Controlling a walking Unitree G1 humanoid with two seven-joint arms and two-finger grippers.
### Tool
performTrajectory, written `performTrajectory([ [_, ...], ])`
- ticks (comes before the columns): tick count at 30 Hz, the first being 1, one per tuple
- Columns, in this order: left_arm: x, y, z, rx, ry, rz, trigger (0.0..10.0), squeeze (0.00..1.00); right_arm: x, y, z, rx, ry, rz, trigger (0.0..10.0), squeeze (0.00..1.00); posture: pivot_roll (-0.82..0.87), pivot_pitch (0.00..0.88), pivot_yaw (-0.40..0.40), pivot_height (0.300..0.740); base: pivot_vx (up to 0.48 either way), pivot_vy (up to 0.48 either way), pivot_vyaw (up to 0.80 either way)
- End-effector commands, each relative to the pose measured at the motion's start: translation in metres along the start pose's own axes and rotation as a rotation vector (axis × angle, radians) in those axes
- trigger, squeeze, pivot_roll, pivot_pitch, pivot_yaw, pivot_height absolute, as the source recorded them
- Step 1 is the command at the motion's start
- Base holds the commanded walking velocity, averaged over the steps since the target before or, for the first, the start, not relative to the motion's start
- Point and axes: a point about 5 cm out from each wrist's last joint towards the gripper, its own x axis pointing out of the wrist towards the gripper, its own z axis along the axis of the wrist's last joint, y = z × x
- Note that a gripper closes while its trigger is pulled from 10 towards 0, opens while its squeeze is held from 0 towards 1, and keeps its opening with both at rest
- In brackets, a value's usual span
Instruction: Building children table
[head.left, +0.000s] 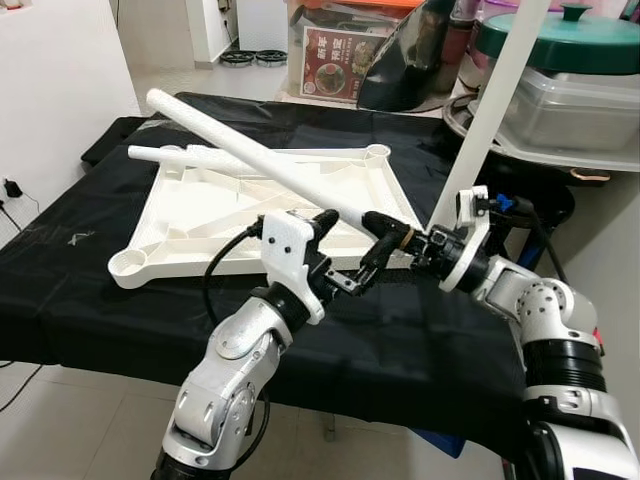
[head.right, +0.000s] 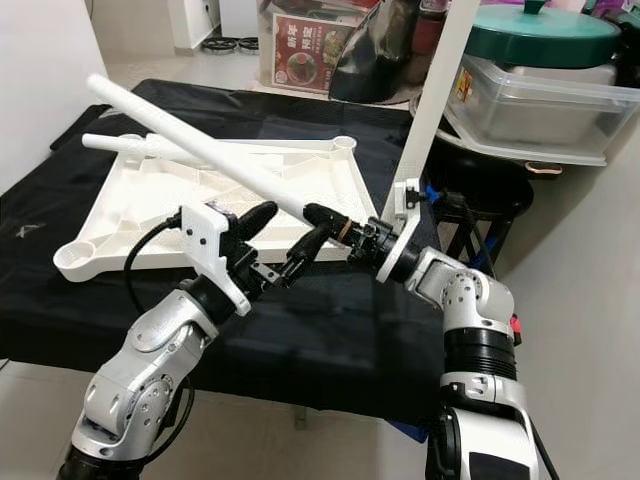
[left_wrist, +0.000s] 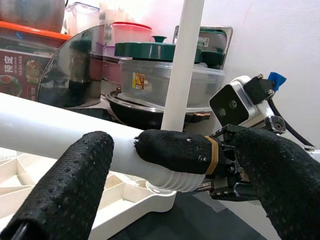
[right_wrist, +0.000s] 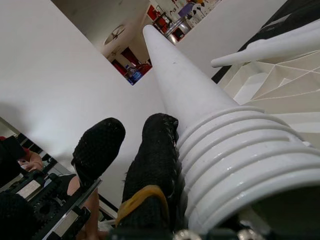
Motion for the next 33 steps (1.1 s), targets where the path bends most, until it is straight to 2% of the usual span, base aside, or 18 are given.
performTrajectory([
  [1, -0.003, 0.003, -0.003, -0.007, 0.013, 0.025, 10.0, 0.0, 0.001, 0.002, 0.004, 0.0, -0.014, 0.017, 0.0, 0.0, 0.11, 0.051, -0.086, 0.74, 0.0, 0.0, 0.0],
  [9, -0.003, 0.005, -0.001, -0.032, 0.008, 0.05, 10.0, 0.0, -0.002, 0.003, 0.003, 0.01, -0.025, 0.02, 0.0, 0.0, 0.11, 0.058, -0.087, 0.74, 0.0, 0.0, 0.0],
  [10, -0.003, 0.007, 0.005, -0.131, -0.032, 0.062, 10.0, 0.0, -0.006, 0.002, 0.002, 0.037, -0.045, 0.027, 0.0, 0.0, 0.1, 0.062, -0.088, 0.74, 0.0, 0.0, 0.0],
  [11, -0.003, 0.007, 0.005, -0.131, -0.032, 0.062, 10.0, 0.0, -0.006, 0.002, 0.002, 0.037, -0.045, 0.027, 0.0, 0.0, 0.1, 0.062, -0.088, 0.74, 0.0, 0.0, 0.0],
  [12, -0.003, 0.008, 0.01, -0.21, -0.067, 0.064, 10.0, 0.0, -0.01, 0.001, 0.001, 0.062, -0.058, 0.032, 0.0, 0.0, 0.1, 0.061, -0.089, 0.74, 0.0, 0.0, 0.0],
  [14, -0.003, 0.008, 0.01, -0.21, -0.067, 0.064, 10.0, 0.0, -0.01, 0.001, 0.001, 0.062, -0.058, 0.032, 0.0, 0.0, 0.1, 0.061, -0.089, 0.74, 0.0, 0.0, 0.0],
  [15, -0.004, 0.01, 0.014, -0.284, -0.098, 0.068, 10.0, 0.0, -0.012, 0.0, 0.0, 0.079, -0.066, 0.03, 0.0, 0.0, 0.1, 0.065, -0.088, 0.74, 0.0, 0.0, 0.0],
  [16, -0.004, 0.01, 0.014, -0.284, -0.098, 0.068, 10.0, 0.0, -0.012, 0.0, 0.0, 0.079, -0.066, 0.03, 0.0, 0.0, 0.1, 0.065, -0.088, 0.74, 0.0, 0.0, 0.0],
  [17, -0.006, 0.012, 0.015, -0.332, -0.114, 0.071, 10.0, 0.0, -0.015, -0.001, 0.0, 0.093, -0.074, 0.032, 0.0, 0.0, 0.1, 0.065, -0.088, 0.74, 0.0, 0.0, 0.0],
  [25, -0.016, 0.019, 0.006, -0.38, -0.091, 0.085, 10.0, 0.0, -0.019, -0.001, 0.0, 0.115, -0.086, 0.044, 0.0, 0.0, 0.1, 0.063, -0.09, 0.74, 0.0, 0.0, 0.0],
  [28, -0.024, 0.032, -0.001, -0.475, -0.104, 0.154, 10.0, 0.0, -0.021, 0.008, -0.002, 0.12, -0.076, 0.098, 0.0, 0.0, 0.1, 0.059, -0.092, 0.74, 0.0, 0.0, 0.0],
  [29, -0.024, 0.032, -0.001, -0.475, -0.104, 0.154, 10.0, 0.0, -0.021, 0.008, -0.002, 0.12, -0.076, 0.098, 0.0, 0.0, 0.1, 0.059, -0.092, 0.74, 0.0, 0.0, 0.0],
  [31, -0.03, 0.043, -0.006, -0.537, -0.12, 0.221, 10.0, 0.0, -0.022, 0.011, -0.003, 0.127, -0.078, 0.118, 0.0, 0.0, 0.1, 0.055, -0.092, 0.74, 0.0, 0.0, 0.0],
  [32, -0.03, 0.043, -0.006, -0.537, -0.12, 0.221, 10.0, 0.0, -0.022, 0.011, -0.003, 0.127, -0.078, 0.118, 0.0, 0.0, 0.1, 0.055, -0.092, 0.74, 0.0, 0.0, 0.0],
  [33, -0.033, 0.05, -0.008, -0.563, -0.133, 0.267, 10.0, 0.0, -0.023, 0.012, -0.004, 0.13, -0.078, 0.124, 0.0, 0.0, 0.1, 0.053, -0.093, 0.74, 0.0, 0.0, 0.0],
])
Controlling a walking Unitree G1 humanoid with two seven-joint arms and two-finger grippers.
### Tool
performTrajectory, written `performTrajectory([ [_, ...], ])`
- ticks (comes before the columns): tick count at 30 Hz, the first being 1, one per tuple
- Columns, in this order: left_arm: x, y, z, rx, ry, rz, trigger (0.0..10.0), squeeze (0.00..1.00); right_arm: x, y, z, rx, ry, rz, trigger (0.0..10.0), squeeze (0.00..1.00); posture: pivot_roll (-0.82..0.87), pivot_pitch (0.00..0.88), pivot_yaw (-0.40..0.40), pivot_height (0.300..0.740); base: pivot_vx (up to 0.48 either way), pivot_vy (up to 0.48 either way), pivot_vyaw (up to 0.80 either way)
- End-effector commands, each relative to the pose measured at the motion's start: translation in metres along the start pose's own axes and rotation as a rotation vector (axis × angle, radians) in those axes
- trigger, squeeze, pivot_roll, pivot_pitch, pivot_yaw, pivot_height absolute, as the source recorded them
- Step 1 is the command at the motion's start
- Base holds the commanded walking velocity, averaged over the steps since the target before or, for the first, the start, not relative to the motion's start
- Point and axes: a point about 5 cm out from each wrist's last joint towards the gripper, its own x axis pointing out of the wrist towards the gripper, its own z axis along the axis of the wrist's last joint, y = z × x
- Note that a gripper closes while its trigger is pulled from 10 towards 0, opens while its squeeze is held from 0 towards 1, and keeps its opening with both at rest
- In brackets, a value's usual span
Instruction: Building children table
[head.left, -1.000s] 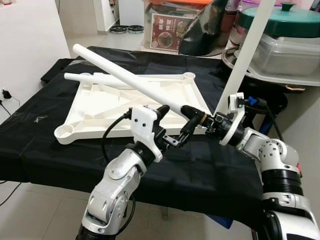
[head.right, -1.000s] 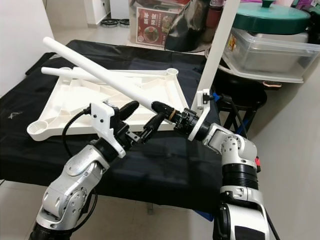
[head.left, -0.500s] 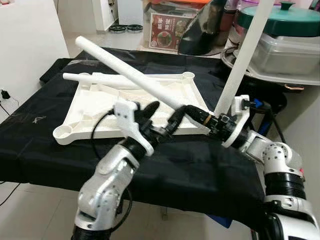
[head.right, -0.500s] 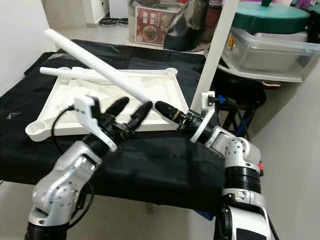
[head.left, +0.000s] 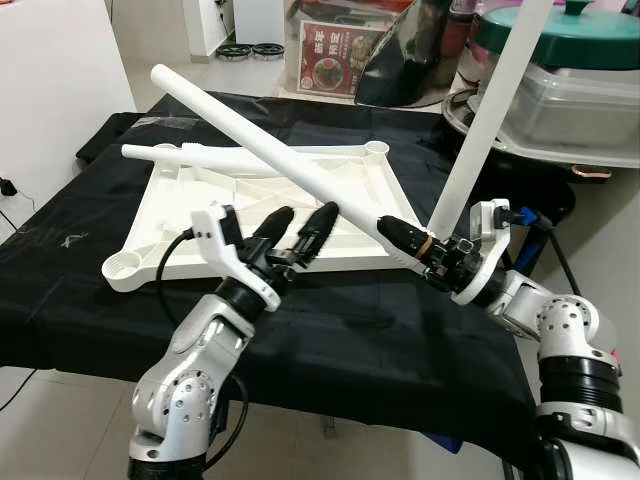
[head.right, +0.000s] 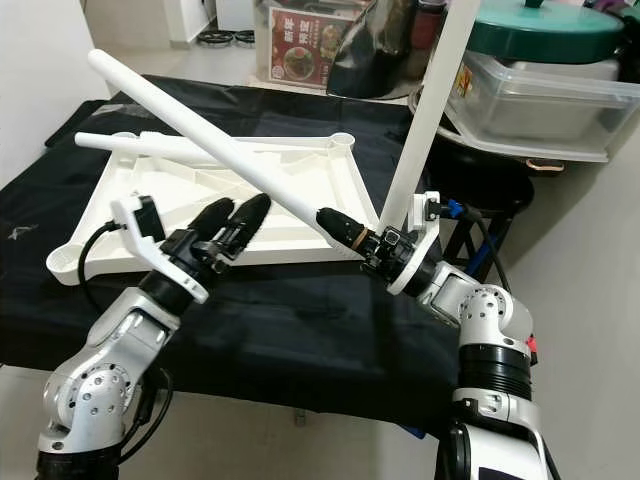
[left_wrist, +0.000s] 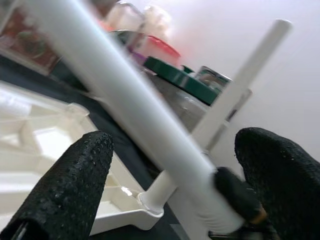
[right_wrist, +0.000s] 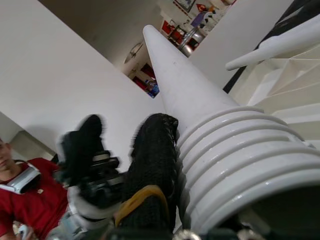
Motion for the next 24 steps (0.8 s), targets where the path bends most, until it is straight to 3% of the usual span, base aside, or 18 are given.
performTrajectory([
  [1, -0.005, 0.007, -0.01, -0.111, -0.019, 0.074, 10.0, 0.0, -0.001, 0.006, 0.002, -0.002, -0.014, 0.039, 0.0, 0.0, 0.1, 0.053, -0.093, 0.74, 0.0, 0.0, 0.0],
  [5, -0.006, 0.02, -0.005, -0.158, -0.051, 0.113, 10.0, 0.0, 0.0, 0.009, -0.004, 0.02, 0.003, 0.062, 0.0, 0.0, 0.1, 0.051, -0.088, 0.74, 0.0, 0.0, 0.0],
  [10, -0.005, 0.02, -0.003, -0.162, -0.053, 0.098, 10.0, 0.0, 0.0, 0.01, -0.007, 0.028, 0.012, 0.071, 0.0, 0.0, 0.1, 0.047, -0.091, 0.74, 0.0, 0.0, 0.0],
  [18, 0.009, -0.005, -0.006, -0.177, -0.003, -0.094, 10.0, 0.0, 0.009, 0.015, -0.028, 0.079, 0.045, 0.109, 0.0, 0.0, 0.09, 0.045, -0.084, 0.74, 0.0, 0.0, 0.0],
  [24, 0.012, -0.004, -0.006, -0.191, -0.009, -0.09, 10.0, 0.0, 0.011, 0.02, -0.034, 0.098, 0.069, 0.14, 0.0, 0.0, 0.09, 0.048, -0.088, 0.74, 0.0, 0.0, 0.0],
])
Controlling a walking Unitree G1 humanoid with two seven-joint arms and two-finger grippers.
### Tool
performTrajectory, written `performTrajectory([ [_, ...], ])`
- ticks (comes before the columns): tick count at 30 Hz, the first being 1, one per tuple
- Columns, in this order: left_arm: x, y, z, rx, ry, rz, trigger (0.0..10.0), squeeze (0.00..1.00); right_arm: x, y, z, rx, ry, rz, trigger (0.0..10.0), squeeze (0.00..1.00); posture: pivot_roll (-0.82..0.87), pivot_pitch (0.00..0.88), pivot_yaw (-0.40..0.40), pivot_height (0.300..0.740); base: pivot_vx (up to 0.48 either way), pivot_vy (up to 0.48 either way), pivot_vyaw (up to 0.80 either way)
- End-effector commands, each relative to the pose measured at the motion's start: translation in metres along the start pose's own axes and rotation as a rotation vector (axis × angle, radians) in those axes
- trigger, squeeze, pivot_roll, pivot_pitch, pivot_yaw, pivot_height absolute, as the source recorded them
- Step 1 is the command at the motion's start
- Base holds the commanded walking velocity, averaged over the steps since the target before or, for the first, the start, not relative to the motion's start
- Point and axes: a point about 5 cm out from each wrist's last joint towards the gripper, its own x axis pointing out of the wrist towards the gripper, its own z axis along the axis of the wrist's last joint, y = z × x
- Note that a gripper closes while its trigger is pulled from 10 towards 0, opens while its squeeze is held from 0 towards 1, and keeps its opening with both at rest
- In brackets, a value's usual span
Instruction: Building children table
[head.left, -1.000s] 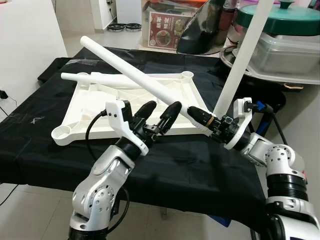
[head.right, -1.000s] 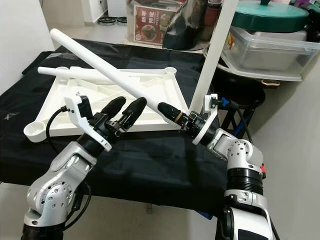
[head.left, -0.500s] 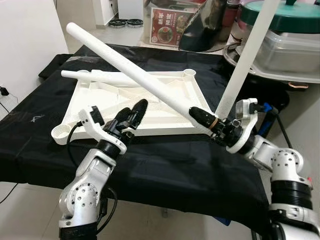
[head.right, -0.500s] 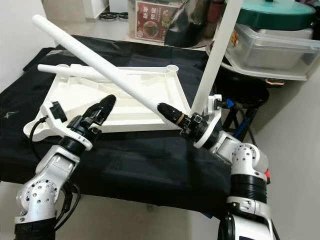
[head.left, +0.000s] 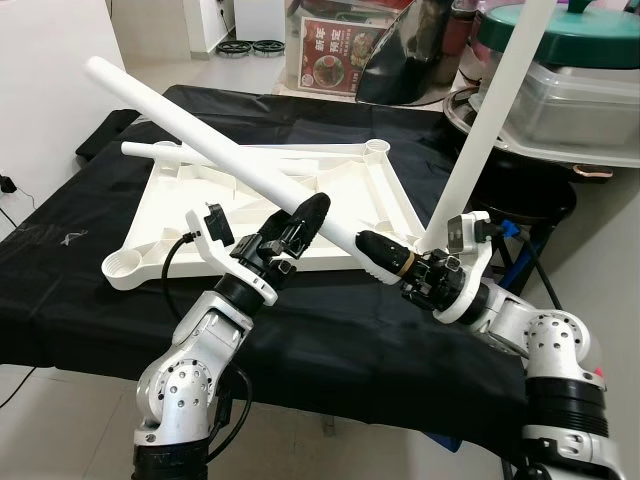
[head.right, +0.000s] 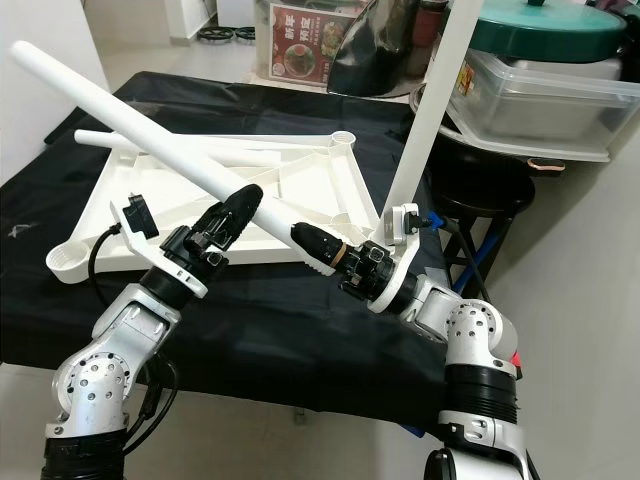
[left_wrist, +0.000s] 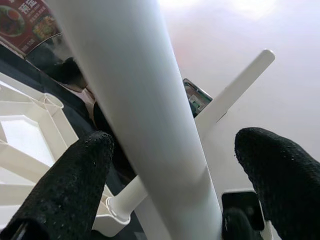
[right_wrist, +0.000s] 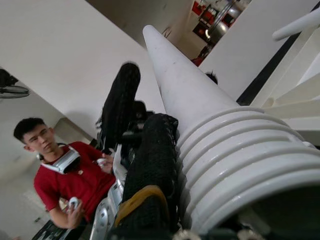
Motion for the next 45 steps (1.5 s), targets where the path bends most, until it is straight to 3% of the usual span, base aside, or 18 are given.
performTrajectory([
  [1, 0.004, 0.0, -0.001, -0.028, -0.009, -0.005, 10.0, 0.0, 0.004, 0.006, -0.004, 0.012, 0.017, 0.046, 0.0, 0.0, 0.09, 0.05, -0.088, 0.74, 0.0, 0.0, 0.0],
  [13, 0.012, 0.007, 0.013, -0.012, -0.071, 0.032, 10.0, 0.0, 0.004, 0.007, -0.01, 0.04, 0.029, 0.059, 0.0, 0.0, 0.09, 0.053, -0.091, 0.74, 0.0, 0.0, 0.0],
  [14, 0.013, 0.007, 0.016, -0.01, -0.083, 0.035, 0.0, 0.0, 0.004, 0.007, -0.011, 0.042, 0.029, 0.056, 0.0, 0.0, 0.09, 0.056, -0.089, 0.74, 0.0, 0.0, 0.0],
  [30, 0.013, 0.007, 0.021, 0.016, -0.125, 0.046, 0.0, 0.0, 0.002, 0.007, -0.01, 0.038, 0.014, 0.03, 0.0, 0.0, 0.09, 0.063, -0.09, 0.74, 0.0, 0.0, 0.0],
  [31, 0.014, 0.007, 0.021, 0.025, -0.112, 0.051, 10.0, 0.0, 0.003, 0.006, -0.009, 0.025, 0.009, 0.027, 10.0, 0.0, 0.09, 0.062, -0.089, 0.74, 0.0, 0.0, 0.0],
  [33, 0.014, 0.007, 0.021, 0.025, -0.112, 0.051, 10.0, 0.0, 0.003, 0.006, -0.009, 0.025, 0.009, 0.027, 10.0, 0.0, 0.09, 0.062, -0.089, 0.74, 0.0, 0.0, 0.0],
  [34, 0.014, 0.008, 0.021, 0.029, -0.104, 0.06, 10.0, 0.0, 0.003, 0.008, -0.008, 0.008, 0.005, 0.034, 10.0, 0.04, 0.09, 0.062, -0.091, 0.74, 0.0, 0.0, 0.0],
  [35, 0.014, 0.009, 0.02, 0.035, -0.098, 0.067, 10.0, 0.0, 0.003, 0.008, -0.007, -0.01, -0.001, 0.028, 10.0, 1.0, 0.09, 0.063, -0.087, 0.74, 0.0, 0.0, 0.0],
  [45, 0.014, 0.011, 0.022, 0.048, -0.104, 0.087, 10.0, 0.0, -0.001, 0.008, -0.008, -0.02, 0.004, 0.028, 10.0, 1.0, 0.09, 0.065, -0.087, 0.74, 0.0, 0.0, 0.0],
])
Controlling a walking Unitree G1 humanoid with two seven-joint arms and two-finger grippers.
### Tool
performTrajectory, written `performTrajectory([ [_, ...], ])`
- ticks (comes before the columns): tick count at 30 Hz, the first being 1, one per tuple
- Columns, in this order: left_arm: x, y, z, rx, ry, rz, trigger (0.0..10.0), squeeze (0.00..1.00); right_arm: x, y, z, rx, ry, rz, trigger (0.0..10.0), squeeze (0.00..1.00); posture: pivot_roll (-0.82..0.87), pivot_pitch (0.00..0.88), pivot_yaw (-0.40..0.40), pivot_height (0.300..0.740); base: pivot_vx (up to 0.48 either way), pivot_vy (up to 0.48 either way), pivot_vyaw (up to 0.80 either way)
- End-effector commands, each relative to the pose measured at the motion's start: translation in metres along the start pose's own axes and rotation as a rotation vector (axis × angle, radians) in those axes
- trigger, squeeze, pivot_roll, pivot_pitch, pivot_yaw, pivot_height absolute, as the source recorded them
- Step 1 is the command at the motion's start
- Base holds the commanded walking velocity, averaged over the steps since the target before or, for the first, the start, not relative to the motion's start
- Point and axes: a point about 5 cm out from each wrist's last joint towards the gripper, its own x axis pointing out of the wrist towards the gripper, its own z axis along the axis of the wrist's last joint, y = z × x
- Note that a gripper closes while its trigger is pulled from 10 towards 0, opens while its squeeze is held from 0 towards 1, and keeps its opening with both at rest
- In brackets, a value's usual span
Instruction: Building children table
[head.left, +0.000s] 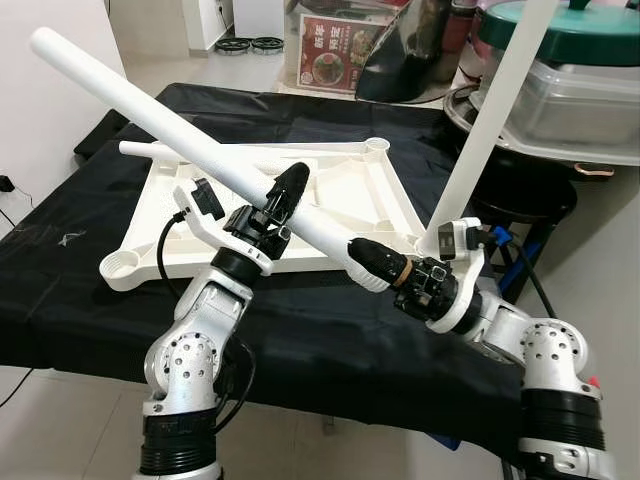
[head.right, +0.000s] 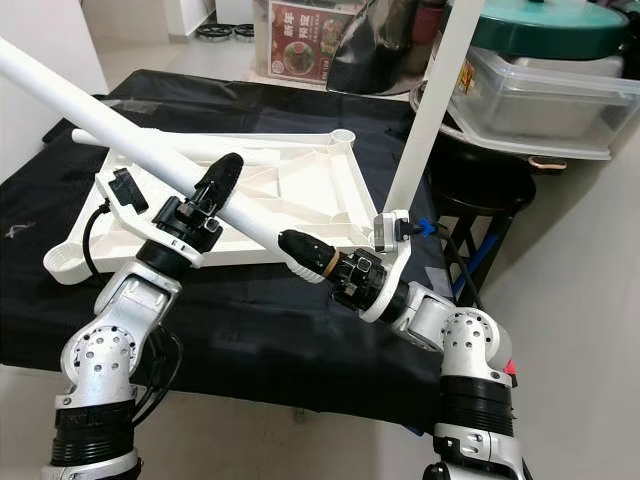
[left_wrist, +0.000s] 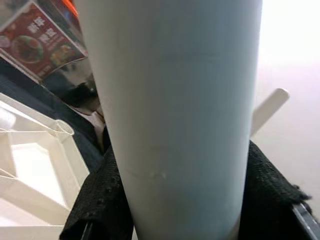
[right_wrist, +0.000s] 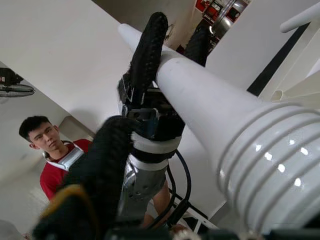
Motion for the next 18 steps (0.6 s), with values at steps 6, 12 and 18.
performTrajectory([
  [6, -0.001, 0.006, 0.005, 0.042, -0.001, 0.039, 10.0, 0.0, -0.011, -0.006, -0.002, -0.074, 0.073, -0.094, 10.0, 1.0, 0.1, 0.067, -0.085, 0.74, 0.0, 0.0, 0.0],
  [12, -0.001, 0.007, 0.006, 0.055, 0.01, 0.042, 10.0, 0.0, -0.038, -0.037, -0.004, -0.182, 0.21, -0.381, 10.0, 0.0, 0.09, 0.069, -0.085, 0.74, 0.0, 0.0, 0.0],
  [18, -0.003, 0.007, 0.005, 0.056, 0.022, 0.048, 10.0, 0.0, -0.06, -0.042, 0.019, -0.291, 0.15, -0.492, 10.0, 0.0, 0.1, 0.069, -0.081, 0.74, 0.0, 0.0, 0.0],
])
